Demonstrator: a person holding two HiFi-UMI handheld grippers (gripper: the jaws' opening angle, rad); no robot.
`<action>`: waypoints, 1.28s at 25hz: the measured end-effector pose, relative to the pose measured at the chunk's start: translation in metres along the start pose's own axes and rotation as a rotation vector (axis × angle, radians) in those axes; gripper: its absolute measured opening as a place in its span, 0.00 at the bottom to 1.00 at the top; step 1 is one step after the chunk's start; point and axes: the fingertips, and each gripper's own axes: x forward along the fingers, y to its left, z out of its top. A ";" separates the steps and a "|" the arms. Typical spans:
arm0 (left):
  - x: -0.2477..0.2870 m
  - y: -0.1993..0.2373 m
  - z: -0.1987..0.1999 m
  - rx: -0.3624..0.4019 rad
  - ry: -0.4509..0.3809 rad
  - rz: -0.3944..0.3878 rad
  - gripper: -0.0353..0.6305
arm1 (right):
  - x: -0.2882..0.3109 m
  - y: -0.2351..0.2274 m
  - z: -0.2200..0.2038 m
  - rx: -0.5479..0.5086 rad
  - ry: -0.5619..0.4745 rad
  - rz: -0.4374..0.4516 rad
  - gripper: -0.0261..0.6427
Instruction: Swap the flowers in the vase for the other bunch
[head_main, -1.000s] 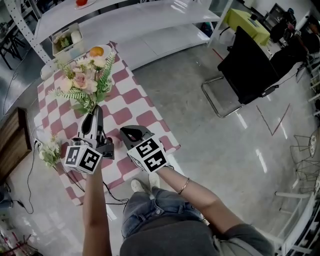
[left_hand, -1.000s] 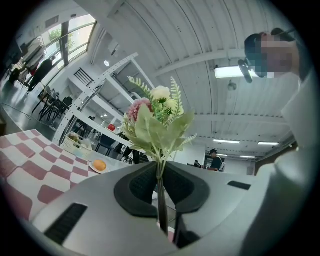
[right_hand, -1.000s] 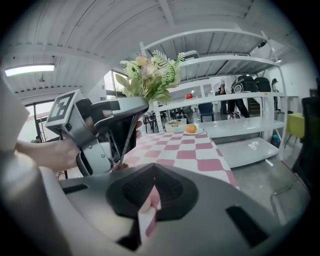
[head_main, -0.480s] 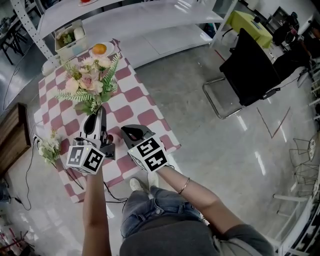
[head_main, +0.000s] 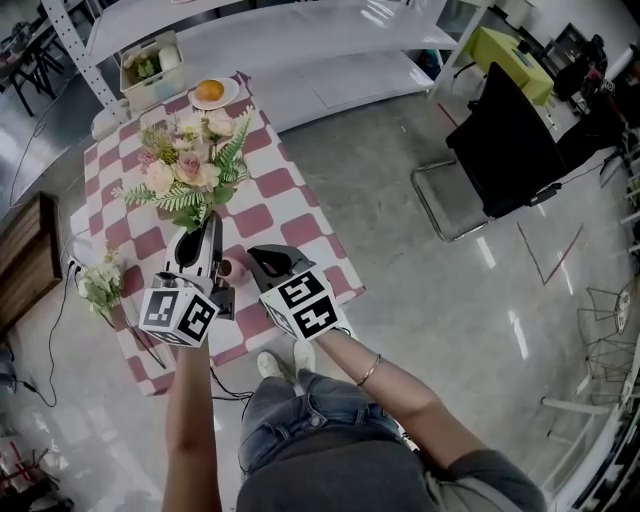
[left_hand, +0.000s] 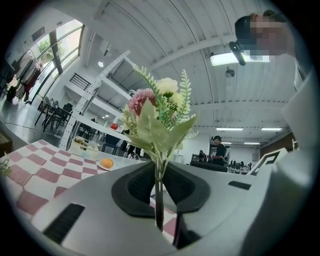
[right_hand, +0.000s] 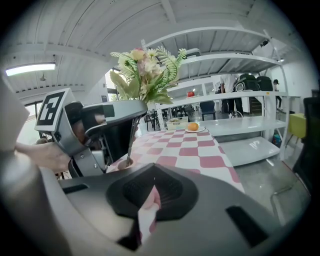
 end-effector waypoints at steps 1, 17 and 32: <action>-0.002 0.000 -0.001 0.004 0.004 0.004 0.12 | 0.000 0.001 -0.001 0.000 0.001 0.000 0.05; -0.029 0.003 -0.018 0.024 0.077 0.054 0.12 | -0.005 0.013 -0.009 -0.001 0.012 -0.010 0.06; -0.052 -0.001 -0.040 0.055 0.204 0.083 0.18 | -0.021 0.020 -0.020 0.008 0.019 -0.037 0.05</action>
